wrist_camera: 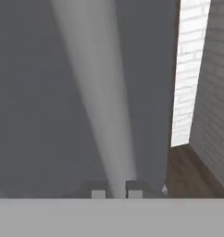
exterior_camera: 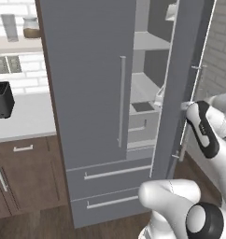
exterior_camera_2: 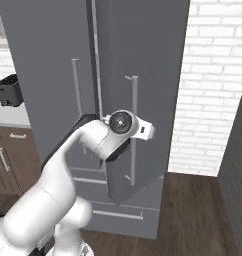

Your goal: Take the strawberry from the fridge and place it on top of the pancake, located on the dining counter.

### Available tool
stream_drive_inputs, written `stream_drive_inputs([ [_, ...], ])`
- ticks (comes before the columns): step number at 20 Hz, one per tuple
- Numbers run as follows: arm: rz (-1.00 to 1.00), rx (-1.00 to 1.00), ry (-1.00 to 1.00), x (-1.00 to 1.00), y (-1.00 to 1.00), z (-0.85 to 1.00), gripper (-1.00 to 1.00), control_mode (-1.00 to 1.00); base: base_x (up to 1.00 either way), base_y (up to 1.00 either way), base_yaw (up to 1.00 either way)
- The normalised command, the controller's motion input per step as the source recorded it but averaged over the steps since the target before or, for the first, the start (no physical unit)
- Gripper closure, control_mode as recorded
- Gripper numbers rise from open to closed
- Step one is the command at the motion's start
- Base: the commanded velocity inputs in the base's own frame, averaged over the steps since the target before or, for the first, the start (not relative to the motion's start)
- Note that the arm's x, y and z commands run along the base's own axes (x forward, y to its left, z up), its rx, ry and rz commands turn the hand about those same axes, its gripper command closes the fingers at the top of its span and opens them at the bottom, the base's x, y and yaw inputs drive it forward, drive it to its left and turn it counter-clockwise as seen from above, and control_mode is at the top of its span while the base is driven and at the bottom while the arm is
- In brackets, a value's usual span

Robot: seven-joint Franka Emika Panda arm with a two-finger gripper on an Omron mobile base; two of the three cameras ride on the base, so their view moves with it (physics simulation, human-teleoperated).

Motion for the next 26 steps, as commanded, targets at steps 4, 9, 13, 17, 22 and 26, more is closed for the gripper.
stream_drive_inputs([
  [4,-0.04,0.12,0.17,-0.88,-0.93,0.19,-1.0,-1.0,0.0,0.0,0.0],
  [9,-0.09,0.05,0.06,-0.85,-0.54,0.16,-1.0,-1.0,0.0,0.0,0.0],
  [13,-0.05,-0.08,0.09,-0.48,0.36,0.21,-1.0,-1.0,0.0,0.0,0.0],
  [17,0.01,-0.4,0.26,-0.06,1.0,0.16,-1.0,-1.0,0.0,0.0,0.0],
  [22,0.12,-0.59,0.33,0.54,0.89,0.06,-1.0,-1.0,0.0,0.0,0.0],
  [26,0.07,-0.5,0.23,0.83,0.34,0.0,-1.0,-1.0,0.0,0.0,0.0],
])
